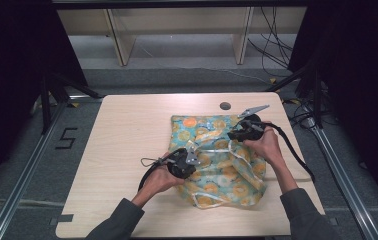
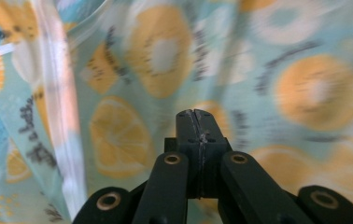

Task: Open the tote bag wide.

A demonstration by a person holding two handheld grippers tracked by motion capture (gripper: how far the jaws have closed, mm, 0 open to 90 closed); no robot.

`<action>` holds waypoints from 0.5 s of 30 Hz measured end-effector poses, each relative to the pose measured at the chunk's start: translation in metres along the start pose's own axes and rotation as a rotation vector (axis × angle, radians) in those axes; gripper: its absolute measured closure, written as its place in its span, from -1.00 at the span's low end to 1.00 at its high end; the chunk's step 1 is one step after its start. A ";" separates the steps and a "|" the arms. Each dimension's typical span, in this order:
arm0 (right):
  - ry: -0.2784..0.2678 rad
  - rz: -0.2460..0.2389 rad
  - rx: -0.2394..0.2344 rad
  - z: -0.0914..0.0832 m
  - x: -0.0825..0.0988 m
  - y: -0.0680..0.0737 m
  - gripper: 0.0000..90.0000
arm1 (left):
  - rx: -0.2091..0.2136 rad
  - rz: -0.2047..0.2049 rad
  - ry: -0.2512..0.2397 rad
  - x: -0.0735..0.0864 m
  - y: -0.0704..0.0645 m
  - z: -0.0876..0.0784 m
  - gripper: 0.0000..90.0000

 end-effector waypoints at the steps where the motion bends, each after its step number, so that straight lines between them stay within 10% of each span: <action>1: 0.017 -0.013 -0.001 -0.003 0.002 -0.001 0.86 | 0.000 0.000 0.000 0.000 0.000 0.000 0.99; 7: 0.007 -0.004 -0.004 -0.004 0.003 0.001 0.86 | -0.124 -0.050 -0.023 0.003 0.020 -0.014 0.48; 11: -0.007 -0.017 0.001 0.000 0.002 -0.001 0.86 | -0.170 -0.093 0.048 0.013 0.029 -0.015 -0.02; 15: 0.025 0.012 -0.016 0.000 0.002 0.005 0.85 | -0.107 -0.166 0.123 0.023 0.028 0.001 -0.18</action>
Point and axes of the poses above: each handheld gripper's, and its own axes: z roughly forward along the jaws, x roughly out of its underside, y roughly to its left, the point moved 9 cm from there along z, roughly forward along the jaws, and after that the axes turned 7 degrees about -z, right-handed, at the moved point
